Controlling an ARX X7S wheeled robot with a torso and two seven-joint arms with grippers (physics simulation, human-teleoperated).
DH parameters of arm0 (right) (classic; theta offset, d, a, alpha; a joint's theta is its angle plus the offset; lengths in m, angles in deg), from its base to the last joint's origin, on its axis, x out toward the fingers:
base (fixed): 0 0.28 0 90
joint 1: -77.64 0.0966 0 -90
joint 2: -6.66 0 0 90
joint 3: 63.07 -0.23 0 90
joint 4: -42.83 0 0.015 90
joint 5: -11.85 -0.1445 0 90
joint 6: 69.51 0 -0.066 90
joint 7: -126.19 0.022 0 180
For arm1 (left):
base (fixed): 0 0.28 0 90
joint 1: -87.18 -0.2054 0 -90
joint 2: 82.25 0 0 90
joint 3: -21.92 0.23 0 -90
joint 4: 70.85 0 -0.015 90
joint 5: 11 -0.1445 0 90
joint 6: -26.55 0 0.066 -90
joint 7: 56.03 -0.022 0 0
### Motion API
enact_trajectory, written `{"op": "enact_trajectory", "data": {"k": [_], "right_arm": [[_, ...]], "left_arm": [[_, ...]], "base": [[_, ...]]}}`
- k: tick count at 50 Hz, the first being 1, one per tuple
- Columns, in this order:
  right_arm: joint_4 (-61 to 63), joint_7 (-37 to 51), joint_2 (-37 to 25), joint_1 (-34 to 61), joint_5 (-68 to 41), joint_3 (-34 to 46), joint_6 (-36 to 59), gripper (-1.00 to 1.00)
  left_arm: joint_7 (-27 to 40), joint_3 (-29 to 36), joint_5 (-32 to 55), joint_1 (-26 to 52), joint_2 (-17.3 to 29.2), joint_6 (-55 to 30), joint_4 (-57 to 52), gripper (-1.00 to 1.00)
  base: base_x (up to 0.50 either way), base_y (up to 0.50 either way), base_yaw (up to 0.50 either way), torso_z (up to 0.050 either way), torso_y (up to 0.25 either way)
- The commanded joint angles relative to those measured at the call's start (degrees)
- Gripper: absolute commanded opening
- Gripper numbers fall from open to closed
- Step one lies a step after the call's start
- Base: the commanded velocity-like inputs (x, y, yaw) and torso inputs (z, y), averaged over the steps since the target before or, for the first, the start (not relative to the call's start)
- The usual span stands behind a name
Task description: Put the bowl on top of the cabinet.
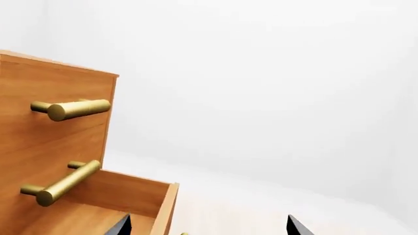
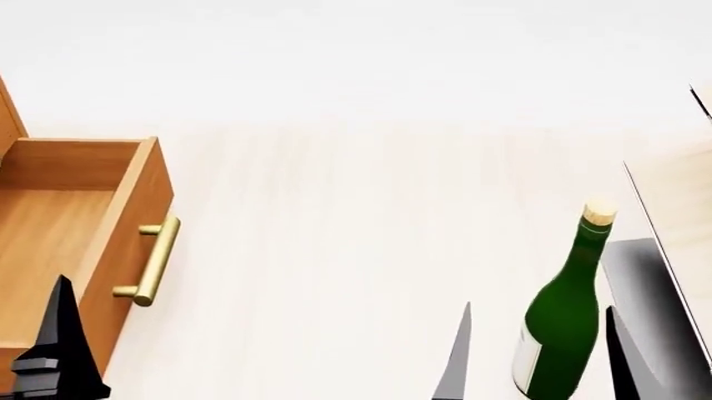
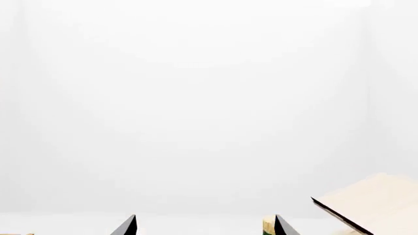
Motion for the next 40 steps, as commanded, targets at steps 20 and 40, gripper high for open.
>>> {"op": "enact_trajectory", "data": {"k": [20,40], "right_arm": [[0.2,1.0,-1.0,-0.2,-0.5,0.2,-0.8,1.0],[0.2,1.4,-1.6,-0.4,-0.3,0.8,-1.3,1.0]], "left_arm": [[1.1,1.0,0.6,0.6,1.3,-0.5,-0.1,1.0],[3.6,1.5,6.0,4.7,5.1,-11.6,-3.8,1.0]], "base": [[0.0,0.0,0.0,0.009,-0.25],[0.0,0.0,0.0,0.008,-0.195]]}}
